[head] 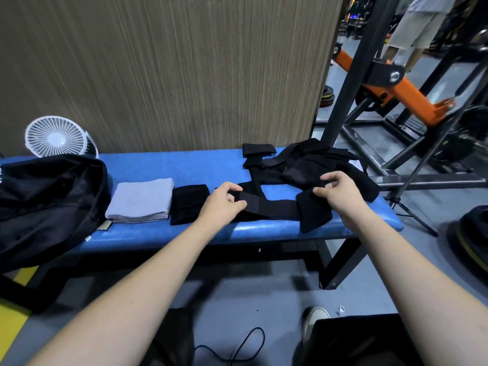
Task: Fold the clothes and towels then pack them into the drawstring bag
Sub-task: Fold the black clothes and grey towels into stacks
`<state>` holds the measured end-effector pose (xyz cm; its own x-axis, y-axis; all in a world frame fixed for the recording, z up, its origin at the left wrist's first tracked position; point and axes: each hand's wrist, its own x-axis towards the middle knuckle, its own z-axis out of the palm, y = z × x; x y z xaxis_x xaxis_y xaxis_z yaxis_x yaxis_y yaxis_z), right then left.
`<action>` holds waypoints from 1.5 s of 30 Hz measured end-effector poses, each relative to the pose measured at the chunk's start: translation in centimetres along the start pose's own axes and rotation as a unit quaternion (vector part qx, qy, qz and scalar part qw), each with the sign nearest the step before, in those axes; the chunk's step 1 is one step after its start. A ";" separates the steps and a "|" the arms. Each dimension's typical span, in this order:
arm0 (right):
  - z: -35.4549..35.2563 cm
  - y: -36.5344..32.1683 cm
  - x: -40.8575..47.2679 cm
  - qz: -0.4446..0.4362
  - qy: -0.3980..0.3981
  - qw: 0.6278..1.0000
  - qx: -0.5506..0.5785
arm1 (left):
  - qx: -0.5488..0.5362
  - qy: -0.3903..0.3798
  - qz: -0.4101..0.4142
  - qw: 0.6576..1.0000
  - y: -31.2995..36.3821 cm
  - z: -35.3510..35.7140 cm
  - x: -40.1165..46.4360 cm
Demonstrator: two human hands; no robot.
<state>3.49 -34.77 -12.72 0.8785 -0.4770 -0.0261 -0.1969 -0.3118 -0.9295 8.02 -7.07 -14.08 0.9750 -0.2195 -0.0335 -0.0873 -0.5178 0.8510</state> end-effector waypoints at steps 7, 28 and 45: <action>1.9 -2.0 -0.8 -0.028 -0.042 0.998 0.044 | 0.010 -0.002 -0.008 1.000 -0.5 0.3 0.7; 4.2 -0.5 -2.1 -0.020 -0.131 0.946 -0.295 | 0.000 -0.014 -0.022 1.000 -0.6 0.2 0.5; 6.1 -3.4 -4.1 -0.033 -0.196 0.975 0.101 | -0.015 -0.014 0.002 1.000 0.0 0.9 0.1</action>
<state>3.27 -26.73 -11.71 0.9930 -0.0989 -0.0650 -0.0788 -0.1434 -0.9865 7.95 -7.78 -14.56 0.9688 -0.2438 -0.0443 -0.0841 -0.4918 0.8667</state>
